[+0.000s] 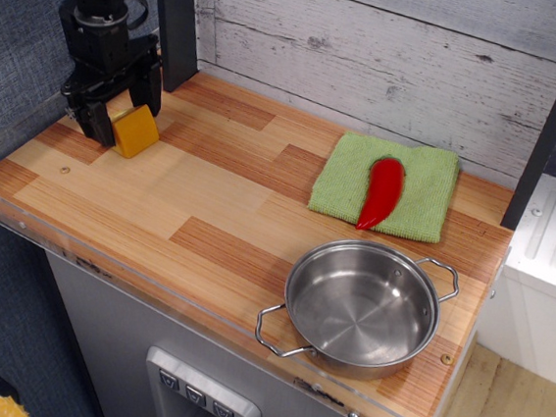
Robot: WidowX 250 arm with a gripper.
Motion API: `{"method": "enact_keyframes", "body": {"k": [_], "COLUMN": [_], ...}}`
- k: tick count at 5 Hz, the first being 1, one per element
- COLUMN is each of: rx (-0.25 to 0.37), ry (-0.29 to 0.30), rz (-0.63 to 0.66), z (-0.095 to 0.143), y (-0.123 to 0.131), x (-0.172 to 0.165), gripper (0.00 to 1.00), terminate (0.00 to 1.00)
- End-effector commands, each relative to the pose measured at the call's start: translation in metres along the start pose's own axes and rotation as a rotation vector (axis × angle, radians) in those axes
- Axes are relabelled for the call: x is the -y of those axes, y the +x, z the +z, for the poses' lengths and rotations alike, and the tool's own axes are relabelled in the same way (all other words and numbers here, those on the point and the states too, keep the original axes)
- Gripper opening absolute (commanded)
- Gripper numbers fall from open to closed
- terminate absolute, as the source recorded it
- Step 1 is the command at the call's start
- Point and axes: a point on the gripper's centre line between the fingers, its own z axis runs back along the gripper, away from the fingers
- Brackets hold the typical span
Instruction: Move the cheese next to the pot
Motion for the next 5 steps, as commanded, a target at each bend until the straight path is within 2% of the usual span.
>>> {"method": "enact_keyframes", "body": {"k": [1,2,4,5], "rx": [-0.048,-0.065,-0.089,-0.104], "ry": [-0.030,-0.099,-0.179,-0.152], "rz": [-0.054,-0.071,-0.232,-0.407], "z": [0.004,0.009,0.023,0.033], "y": [0.008,0.005,-0.004,-0.012], "x": [0.004,0.003,0.005,0.007], "gripper": [1.00,0.00,0.00,0.00], "terminate": [0.00,0.00,0.00,0.00]}}
